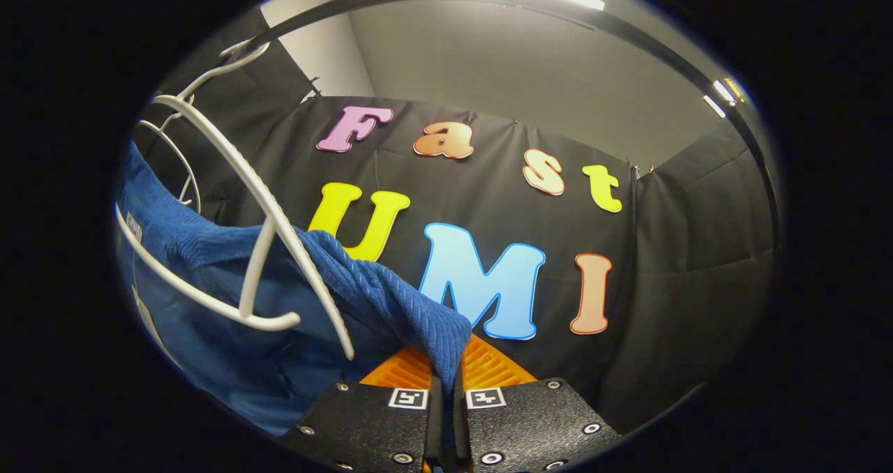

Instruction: Grasp the clothes on the hanger with both hands and then place them into the laundry hamper below.

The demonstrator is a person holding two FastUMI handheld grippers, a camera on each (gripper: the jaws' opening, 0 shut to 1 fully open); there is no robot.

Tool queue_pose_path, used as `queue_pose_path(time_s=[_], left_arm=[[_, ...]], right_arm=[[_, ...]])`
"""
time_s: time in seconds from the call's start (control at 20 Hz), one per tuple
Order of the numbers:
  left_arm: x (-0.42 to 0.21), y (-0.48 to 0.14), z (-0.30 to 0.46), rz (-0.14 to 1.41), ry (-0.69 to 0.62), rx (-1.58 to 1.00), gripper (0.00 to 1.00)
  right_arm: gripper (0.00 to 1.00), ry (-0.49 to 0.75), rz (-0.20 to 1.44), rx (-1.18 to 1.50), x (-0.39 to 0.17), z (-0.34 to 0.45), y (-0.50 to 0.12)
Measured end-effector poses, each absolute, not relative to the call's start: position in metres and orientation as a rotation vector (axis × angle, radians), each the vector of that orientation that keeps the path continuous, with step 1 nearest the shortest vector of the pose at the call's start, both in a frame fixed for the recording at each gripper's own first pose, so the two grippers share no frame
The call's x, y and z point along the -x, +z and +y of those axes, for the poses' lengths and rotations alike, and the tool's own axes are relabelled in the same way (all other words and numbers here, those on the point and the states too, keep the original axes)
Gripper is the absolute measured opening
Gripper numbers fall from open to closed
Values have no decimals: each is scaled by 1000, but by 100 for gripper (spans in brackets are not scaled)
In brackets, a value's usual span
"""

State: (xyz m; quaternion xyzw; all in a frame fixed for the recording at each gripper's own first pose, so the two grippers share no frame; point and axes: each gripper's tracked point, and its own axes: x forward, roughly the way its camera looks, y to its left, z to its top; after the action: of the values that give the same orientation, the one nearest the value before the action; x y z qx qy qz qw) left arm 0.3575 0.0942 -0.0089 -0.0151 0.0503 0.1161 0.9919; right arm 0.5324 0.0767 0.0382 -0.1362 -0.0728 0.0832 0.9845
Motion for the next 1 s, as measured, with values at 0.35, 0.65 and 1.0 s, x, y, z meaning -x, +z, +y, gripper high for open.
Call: queue_pose_path(time_s=[0.35, 0.65, 1.0], left_arm=[[-332, -55, 78, 171, 227, 57, 1], [-307, -77, 73, 210, 233, 71, 1], [-260, -47, 66, 150, 177, 111, 6]], right_arm=[[6, 192, -44, 283, -512, 70, -20], [6, 221, -12, 264, -483, 68, -39], [6, 230, -15, 195, -426, 70, -14]])
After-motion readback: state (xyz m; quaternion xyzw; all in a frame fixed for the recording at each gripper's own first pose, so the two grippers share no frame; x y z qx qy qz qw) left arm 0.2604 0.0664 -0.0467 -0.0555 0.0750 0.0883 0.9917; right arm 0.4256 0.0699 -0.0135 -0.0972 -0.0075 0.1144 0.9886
